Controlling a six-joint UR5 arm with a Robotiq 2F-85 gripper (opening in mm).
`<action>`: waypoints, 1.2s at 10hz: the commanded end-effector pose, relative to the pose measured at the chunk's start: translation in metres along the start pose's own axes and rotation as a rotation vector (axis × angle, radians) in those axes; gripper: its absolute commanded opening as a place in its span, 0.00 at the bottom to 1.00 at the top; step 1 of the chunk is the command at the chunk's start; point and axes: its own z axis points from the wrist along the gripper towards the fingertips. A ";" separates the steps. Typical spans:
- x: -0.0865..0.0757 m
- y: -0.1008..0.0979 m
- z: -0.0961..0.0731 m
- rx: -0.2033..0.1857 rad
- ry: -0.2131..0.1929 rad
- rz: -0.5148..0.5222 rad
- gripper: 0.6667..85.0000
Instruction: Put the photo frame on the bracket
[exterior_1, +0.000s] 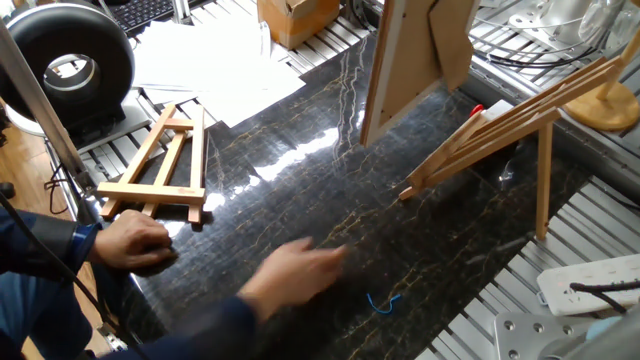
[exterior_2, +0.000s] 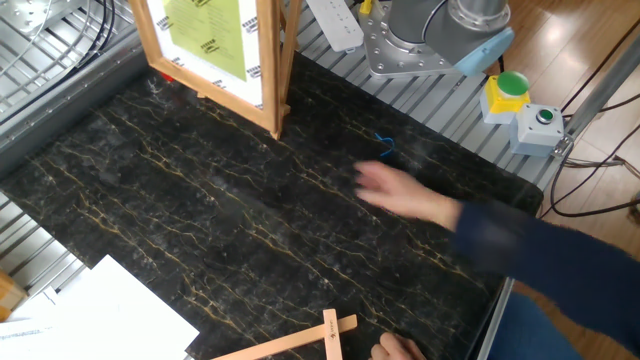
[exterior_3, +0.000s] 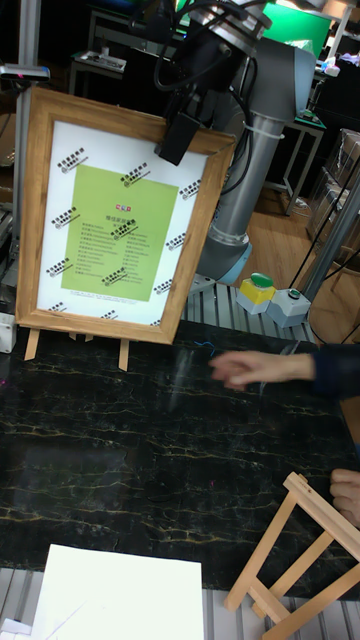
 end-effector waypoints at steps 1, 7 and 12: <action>-0.005 -0.010 -0.004 -0.005 -0.006 0.033 0.01; -0.011 -0.013 -0.004 0.007 -0.031 0.086 0.01; -0.018 0.048 -0.023 -0.007 -0.017 0.150 0.01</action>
